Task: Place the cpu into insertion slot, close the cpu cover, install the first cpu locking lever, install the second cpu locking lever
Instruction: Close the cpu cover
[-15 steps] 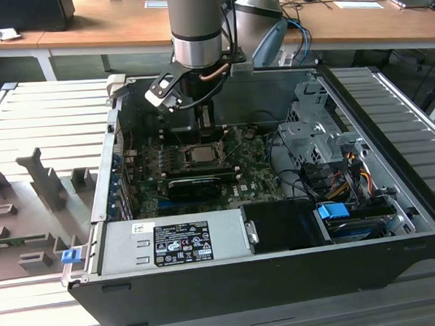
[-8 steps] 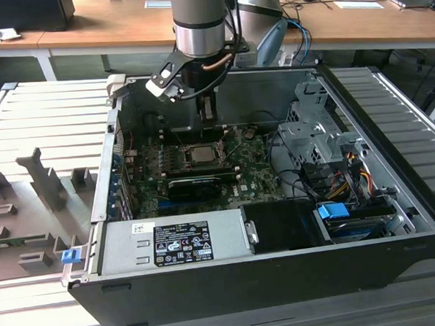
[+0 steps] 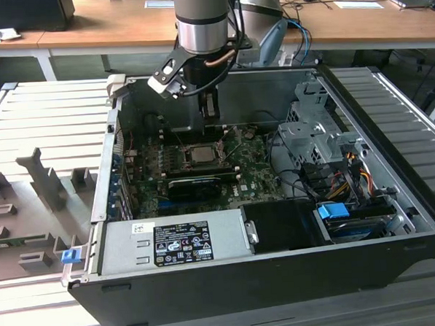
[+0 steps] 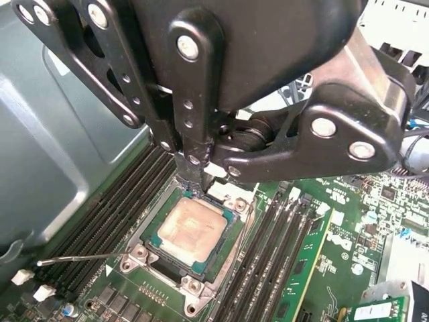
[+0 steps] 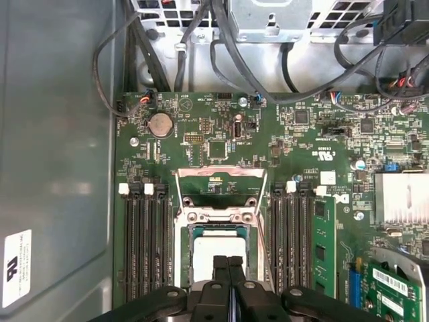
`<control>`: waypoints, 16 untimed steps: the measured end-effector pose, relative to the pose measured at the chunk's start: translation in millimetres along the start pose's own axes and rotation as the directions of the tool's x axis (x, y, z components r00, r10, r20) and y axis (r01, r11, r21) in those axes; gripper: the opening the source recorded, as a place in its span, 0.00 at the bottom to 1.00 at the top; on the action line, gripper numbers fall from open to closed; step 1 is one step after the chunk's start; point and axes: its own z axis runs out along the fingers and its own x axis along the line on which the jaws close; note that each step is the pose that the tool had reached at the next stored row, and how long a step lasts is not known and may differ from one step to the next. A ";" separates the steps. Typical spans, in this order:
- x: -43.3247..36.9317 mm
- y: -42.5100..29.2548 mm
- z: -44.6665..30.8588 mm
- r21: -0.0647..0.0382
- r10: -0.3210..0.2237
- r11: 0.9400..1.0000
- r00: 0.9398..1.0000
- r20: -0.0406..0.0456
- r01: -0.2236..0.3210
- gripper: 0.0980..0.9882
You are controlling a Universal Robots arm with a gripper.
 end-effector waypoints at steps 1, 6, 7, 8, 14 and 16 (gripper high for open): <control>0.0 0.1 -1.1 0.000 0.000 1.000 1.000 0.000 0.000 0.01; 0.0 0.3 -4.8 0.000 0.000 1.000 1.000 0.000 0.000 0.01; 0.0 0.4 -5.2 0.000 0.000 1.000 1.000 0.000 0.000 0.01; 0.0 0.4 -5.5 0.000 0.000 1.000 1.000 0.000 0.000 0.01; 0.0 4.4 -5.9 0.000 0.000 1.000 1.000 0.000 0.000 0.01; 0.0 8.5 -5.6 0.000 0.000 1.000 1.000 0.000 0.000 0.01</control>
